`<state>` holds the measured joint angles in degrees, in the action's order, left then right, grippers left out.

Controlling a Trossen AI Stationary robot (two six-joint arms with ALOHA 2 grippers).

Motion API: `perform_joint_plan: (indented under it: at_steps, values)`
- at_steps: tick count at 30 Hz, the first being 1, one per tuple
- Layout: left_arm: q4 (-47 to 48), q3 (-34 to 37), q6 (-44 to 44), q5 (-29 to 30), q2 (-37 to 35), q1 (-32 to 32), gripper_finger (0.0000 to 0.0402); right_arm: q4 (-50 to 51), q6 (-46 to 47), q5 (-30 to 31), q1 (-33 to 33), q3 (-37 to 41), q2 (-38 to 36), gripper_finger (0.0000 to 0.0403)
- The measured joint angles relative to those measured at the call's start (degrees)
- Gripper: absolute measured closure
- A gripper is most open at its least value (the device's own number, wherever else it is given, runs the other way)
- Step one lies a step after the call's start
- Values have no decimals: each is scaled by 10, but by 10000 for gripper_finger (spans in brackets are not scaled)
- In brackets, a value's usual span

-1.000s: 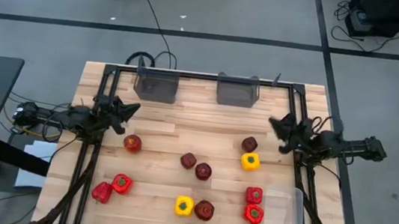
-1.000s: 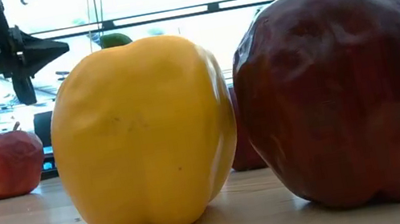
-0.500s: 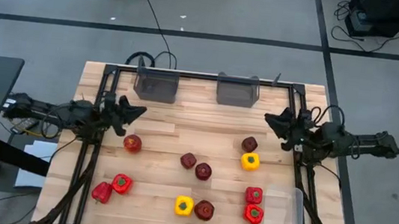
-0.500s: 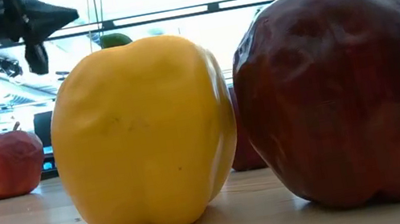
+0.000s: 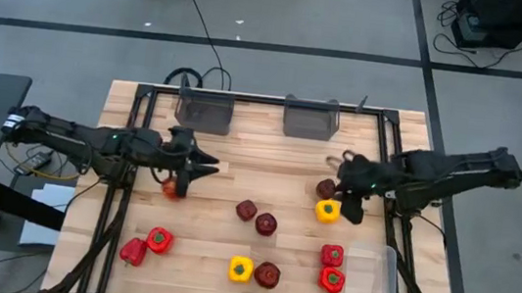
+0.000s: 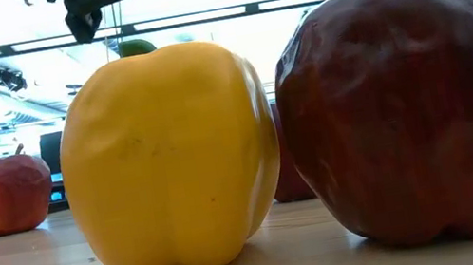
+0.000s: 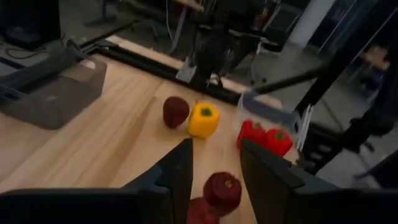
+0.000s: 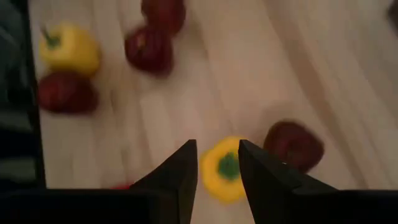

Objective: Sort produce into baskets
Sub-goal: Put the yellow bell pepper into the right black bin

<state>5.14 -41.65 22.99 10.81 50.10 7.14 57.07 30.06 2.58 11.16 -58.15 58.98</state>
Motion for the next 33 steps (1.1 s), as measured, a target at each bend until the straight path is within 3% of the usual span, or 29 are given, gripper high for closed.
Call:
perform_joint_plan:
  at_steps: [3, 8, 15, 21, 26, 29, 33]
  values:
    - [5, -2, -2, -14, 17, 0, 260, -5, 0, -21, 13, 16, 24, 272]
    - [8, -2, -2, -20, 51, 1, 260, -49, -6, 8, 21, 45, 47, 259]
    - [8, -2, -2, -20, 101, 1, 260, -59, -32, -6, 17, 88, 85, 252]
    - [6, -2, -1, -23, 123, 1, 260, -91, -46, 5, 5, 116, 84, 253]
    - [9, -2, 27, 7, 133, 0, 260, -133, -46, 6, -13, 150, 83, 255]
    - [8, -2, 28, 10, 133, 0, 260, -148, -48, 5, -18, 155, 84, 271]
    - [8, -2, 28, 11, 133, 0, 260, -142, -66, -12, -24, 155, 87, 324]
